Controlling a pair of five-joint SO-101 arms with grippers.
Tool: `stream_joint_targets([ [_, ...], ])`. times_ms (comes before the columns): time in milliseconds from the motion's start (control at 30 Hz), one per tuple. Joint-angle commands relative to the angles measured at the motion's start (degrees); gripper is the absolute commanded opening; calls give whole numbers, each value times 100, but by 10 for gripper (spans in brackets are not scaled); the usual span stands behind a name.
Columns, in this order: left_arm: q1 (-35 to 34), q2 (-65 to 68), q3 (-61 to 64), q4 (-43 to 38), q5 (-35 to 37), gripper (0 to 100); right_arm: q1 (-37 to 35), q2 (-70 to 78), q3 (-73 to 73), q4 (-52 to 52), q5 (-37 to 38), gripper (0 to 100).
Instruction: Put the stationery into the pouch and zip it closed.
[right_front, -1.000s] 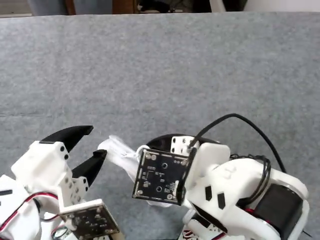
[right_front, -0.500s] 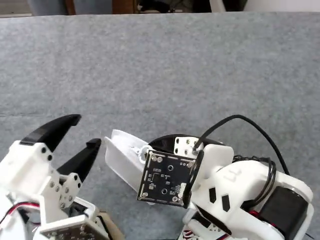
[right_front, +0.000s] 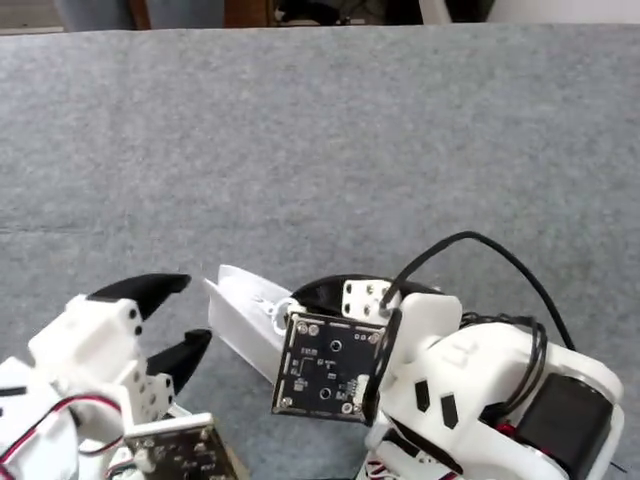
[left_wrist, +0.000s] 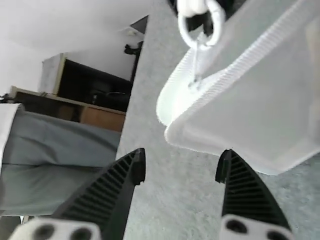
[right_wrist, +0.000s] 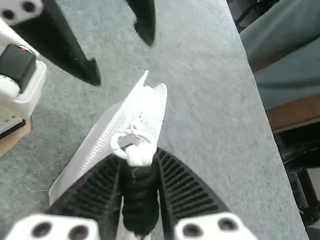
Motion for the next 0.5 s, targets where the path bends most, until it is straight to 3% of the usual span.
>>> stream_joint_targets([
  [0,101,88,215,-651,-44,263,-237,-66,-22,18,-70,12],
  [100,92,88,523,-923,-563,263,-360,-66,-13,18,-70,12],
  [467,488,79,910,-686,-1820,261,-818,-66,374,18,-70,12],
])
